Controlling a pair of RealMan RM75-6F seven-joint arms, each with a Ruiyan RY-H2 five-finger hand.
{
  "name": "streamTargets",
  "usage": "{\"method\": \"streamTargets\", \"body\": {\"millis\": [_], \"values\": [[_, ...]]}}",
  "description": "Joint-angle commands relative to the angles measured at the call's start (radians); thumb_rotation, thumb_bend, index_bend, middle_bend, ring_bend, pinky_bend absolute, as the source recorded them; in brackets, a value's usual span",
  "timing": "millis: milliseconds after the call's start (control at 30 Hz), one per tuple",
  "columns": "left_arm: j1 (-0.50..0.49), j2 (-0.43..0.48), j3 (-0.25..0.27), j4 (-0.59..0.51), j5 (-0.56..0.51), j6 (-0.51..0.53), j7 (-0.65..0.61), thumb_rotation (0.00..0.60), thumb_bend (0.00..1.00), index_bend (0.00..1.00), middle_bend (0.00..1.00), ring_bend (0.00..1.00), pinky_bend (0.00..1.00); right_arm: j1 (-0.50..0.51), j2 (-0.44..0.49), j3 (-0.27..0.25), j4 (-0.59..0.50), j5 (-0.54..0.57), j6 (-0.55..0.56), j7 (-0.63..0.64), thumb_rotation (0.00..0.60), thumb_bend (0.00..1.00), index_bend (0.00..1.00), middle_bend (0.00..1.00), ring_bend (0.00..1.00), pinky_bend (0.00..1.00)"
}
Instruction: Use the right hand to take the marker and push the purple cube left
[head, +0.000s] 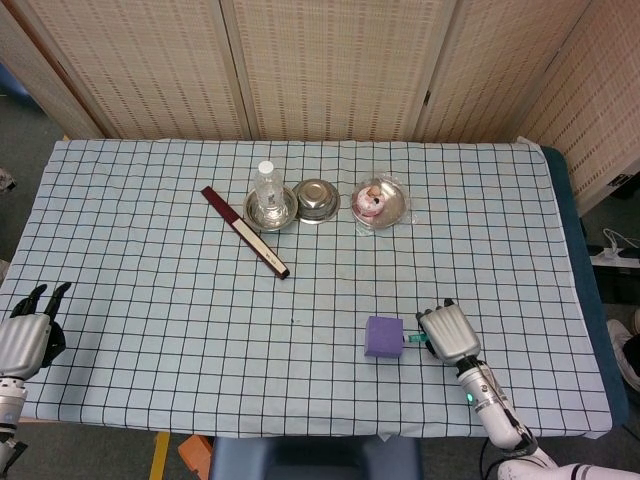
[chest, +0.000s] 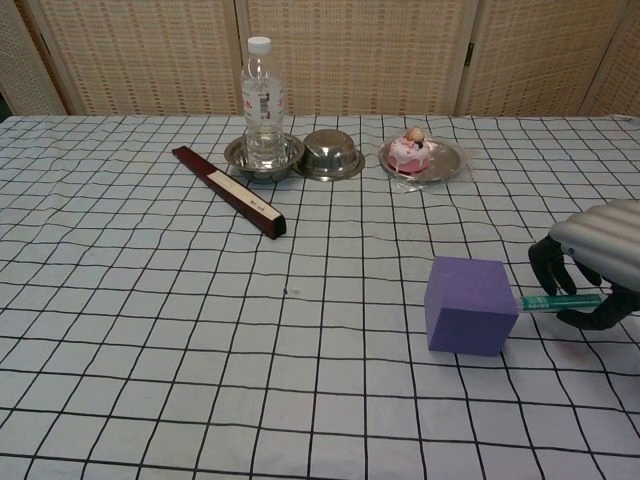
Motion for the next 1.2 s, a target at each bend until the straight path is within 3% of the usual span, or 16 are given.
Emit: {"method": "streamTargets", "body": {"millis": [33, 400, 767, 1200], "values": [[-0.001, 0.001, 0.001, 0.001, 0.002, -0.003, -0.006, 0.600, 0.49, 0.00, 0.00, 0.00, 0.15, 0.019, -0.016, 0.007, -0.016, 0.022, -0.019, -0.025, 0.600, 0.43, 0.91, 0.79, 0.57, 0.36], [-0.010, 0.002, -0.002, 0.010, 0.001, -0.020, -0.029, 0.600, 0.49, 0.00, 0.00, 0.00, 0.15, 0.102, -0.082, 0.059, -0.055, 0.127, -0.049, -0.131, 0.600, 0.44, 0.91, 0.79, 0.57, 0.36], [-0.014, -0.001, -0.001, 0.019, -0.003, -0.030, -0.031, 0.600, 0.49, 0.00, 0.00, 0.00, 0.15, 0.227, -0.216, 0.112, -0.019, 0.268, -0.052, -0.276, 0.600, 0.44, 0.91, 0.79, 0.57, 0.36], [-0.013, 0.006, 0.000, 0.024, 0.001, -0.032, -0.058, 0.600, 0.49, 0.00, 0.00, 0.00, 0.15, 0.329, -0.311, 0.105, -0.028, 0.351, -0.029, -0.362, 0.600, 0.44, 0.91, 0.79, 0.57, 0.36]]}}
